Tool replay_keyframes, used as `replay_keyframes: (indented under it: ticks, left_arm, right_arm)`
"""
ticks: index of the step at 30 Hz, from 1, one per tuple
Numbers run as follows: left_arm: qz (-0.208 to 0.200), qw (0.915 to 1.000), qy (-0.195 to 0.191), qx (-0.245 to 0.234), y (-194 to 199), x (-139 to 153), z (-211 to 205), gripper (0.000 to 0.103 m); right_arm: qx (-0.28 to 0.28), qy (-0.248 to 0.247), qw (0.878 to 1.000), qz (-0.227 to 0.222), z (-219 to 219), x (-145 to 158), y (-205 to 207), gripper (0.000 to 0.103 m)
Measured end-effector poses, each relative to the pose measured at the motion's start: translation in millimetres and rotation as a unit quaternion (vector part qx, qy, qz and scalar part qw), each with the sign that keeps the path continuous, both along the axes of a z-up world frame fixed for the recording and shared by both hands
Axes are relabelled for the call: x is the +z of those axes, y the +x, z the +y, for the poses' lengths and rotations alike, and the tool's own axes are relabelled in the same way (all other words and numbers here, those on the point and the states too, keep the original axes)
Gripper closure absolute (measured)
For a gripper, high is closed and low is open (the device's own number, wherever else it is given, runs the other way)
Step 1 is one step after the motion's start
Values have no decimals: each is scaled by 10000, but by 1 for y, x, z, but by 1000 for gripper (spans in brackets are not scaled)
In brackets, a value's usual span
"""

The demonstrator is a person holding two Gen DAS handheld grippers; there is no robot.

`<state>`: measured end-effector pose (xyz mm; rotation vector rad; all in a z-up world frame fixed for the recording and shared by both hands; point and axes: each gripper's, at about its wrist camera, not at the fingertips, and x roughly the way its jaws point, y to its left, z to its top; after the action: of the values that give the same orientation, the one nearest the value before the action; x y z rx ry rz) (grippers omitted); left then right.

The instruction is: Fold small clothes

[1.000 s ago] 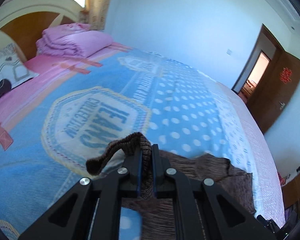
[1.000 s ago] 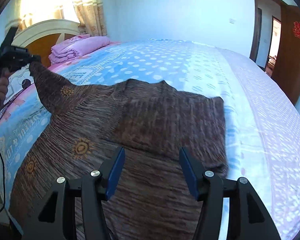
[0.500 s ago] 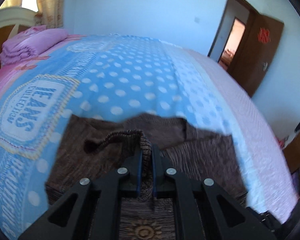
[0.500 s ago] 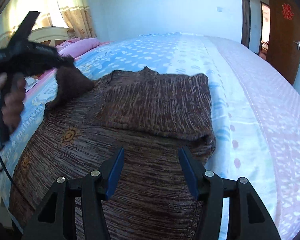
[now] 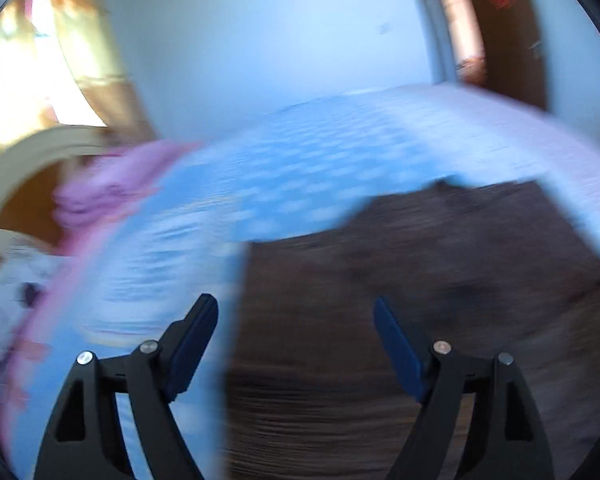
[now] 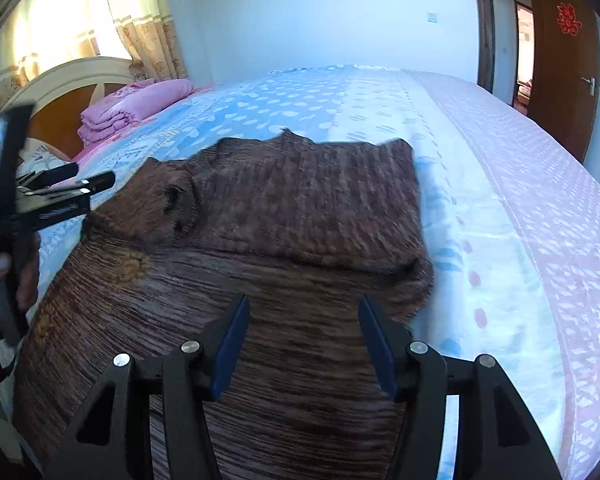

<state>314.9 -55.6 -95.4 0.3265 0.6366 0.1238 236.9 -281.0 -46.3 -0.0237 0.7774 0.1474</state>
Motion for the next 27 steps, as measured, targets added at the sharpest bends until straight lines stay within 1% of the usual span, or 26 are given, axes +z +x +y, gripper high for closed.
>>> replay_keyframes:
  ticks: [2, 4, 6, 8, 10, 11, 12, 15, 16, 17, 18, 19, 20, 21, 22, 25, 26, 27]
  left_arm:
    - [62, 9983, 401, 413, 16, -11, 22, 20]
    - [224, 9960, 553, 673, 30, -23, 43, 20]
    - [451, 9944, 472, 826, 39, -36, 59, 20]
    - [712, 9933, 280, 863, 43, -51, 67, 20]
    - [684, 9937, 286, 839, 43, -56, 66, 20]
    - [658, 9939, 276, 844, 42, -55, 66, 20]
    - [664, 9939, 263, 844, 42, -54, 67, 19]
    - [686, 9936, 125, 892, 41, -56, 67, 16]
    - [702, 9934, 41, 902, 41, -56, 69, 15]
    - [703, 9932, -2, 923, 41, -57, 70, 13]
    - [703, 9930, -35, 944, 41, -57, 71, 12]
    - [705, 9930, -75, 949, 41, -57, 72, 12]
    - [704, 9929, -114, 951, 42, -57, 72, 12]
    - [697, 9928, -141, 959, 43, -58, 74, 11]
    - [685, 9928, -184, 965, 42, -58, 75, 11]
    - [705, 9919, -393, 982, 43, -57, 81, 9]
    - [712, 9914, -461, 995, 43, -57, 83, 8]
    - [708, 9909, -537, 1014, 42, -56, 85, 8]
  right_arm:
    - [164, -21, 9999, 22, 18, 7, 5, 45]
    - [369, 0, 9992, 127, 39, 14, 18, 45]
    - [585, -56, 9982, 136, 63, 20, 34, 45]
    - [765, -342, 9964, 156, 93, 22, 56, 45]
    - [932, -753, 9926, 202, 120, 18, 76, 45]
    - [992, -1092, 9888, 227, 136, 12, 88, 45]
    - [1005, -1328, 9856, 301, 147, 5, 98, 45]
    - [1013, -1791, 9764, 654, 168, -18, 133, 46]
    - [926, -1940, 9744, 654, 168, -21, 141, 47]
    - [661, -2047, 9755, 465, 162, -17, 149, 47]
    - [373, -1975, 9790, 345, 151, -11, 155, 47]
    - [-6, -1800, 9832, 298, 134, -4, 163, 47]
    - [-492, -1665, 9845, 253, 112, 4, 170, 47]
    - [-819, -1638, 9828, 227, 97, 8, 173, 47]
    - [-1003, -1605, 9816, 262, 83, 11, 174, 47]
    - [-875, -1299, 9868, 419, 64, 19, 162, 47]
    - [-738, -1154, 9895, 471, 62, 22, 153, 47]
    - [-596, -896, 9927, 539, 60, 24, 144, 47]
